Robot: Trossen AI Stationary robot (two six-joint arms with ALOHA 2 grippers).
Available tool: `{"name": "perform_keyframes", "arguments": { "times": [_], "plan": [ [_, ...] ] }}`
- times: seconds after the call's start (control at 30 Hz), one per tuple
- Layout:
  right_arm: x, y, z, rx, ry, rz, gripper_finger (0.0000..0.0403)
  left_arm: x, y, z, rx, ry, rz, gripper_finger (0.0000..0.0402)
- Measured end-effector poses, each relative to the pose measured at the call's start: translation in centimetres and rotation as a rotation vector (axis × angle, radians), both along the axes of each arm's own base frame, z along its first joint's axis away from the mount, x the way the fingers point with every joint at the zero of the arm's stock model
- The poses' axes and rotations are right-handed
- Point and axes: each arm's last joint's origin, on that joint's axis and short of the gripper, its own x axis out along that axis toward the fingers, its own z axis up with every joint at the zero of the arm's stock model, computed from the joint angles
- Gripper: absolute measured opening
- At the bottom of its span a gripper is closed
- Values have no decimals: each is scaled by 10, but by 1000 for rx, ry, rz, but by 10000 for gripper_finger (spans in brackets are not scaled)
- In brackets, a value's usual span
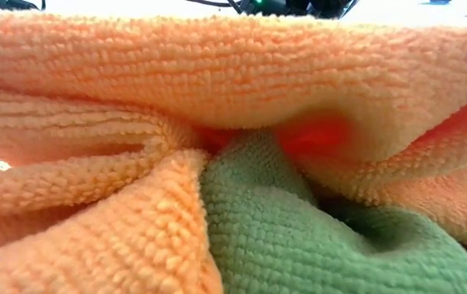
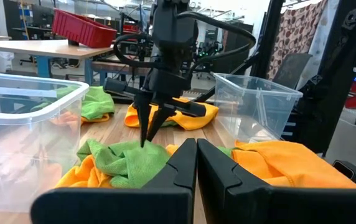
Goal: Sort microfiber towel by color & place in baskets
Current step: Put the green microfiber towel into the top transparent bin
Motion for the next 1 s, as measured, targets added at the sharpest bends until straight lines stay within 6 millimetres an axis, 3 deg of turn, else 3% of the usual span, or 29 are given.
{"name": "perform_keyframes", "arguments": {
  "times": [0.13, 0.3, 0.5, 0.7, 1.0],
  "plan": [
    [3, 0, 9, 11, -11, -21, 11, 0, 0, 0, 0, 1, 0, 0],
    [8, 0, 37, 12, -28, -24, 6, 0, 0, 0, 0, 0, 0, 0],
    [10, 0, 94, -30, -143, -27, 2, 0, 0, 0, 0, 2, 1, 0],
    [-2, -3, 159, -58, -304, -52, 1, 0, 0, 0, 0, 2, 1, 0],
    [-23, -19, 238, -90, -544, -120, 0, 0, 0, 0, 0, 3, 1, 0]
  ]
}}
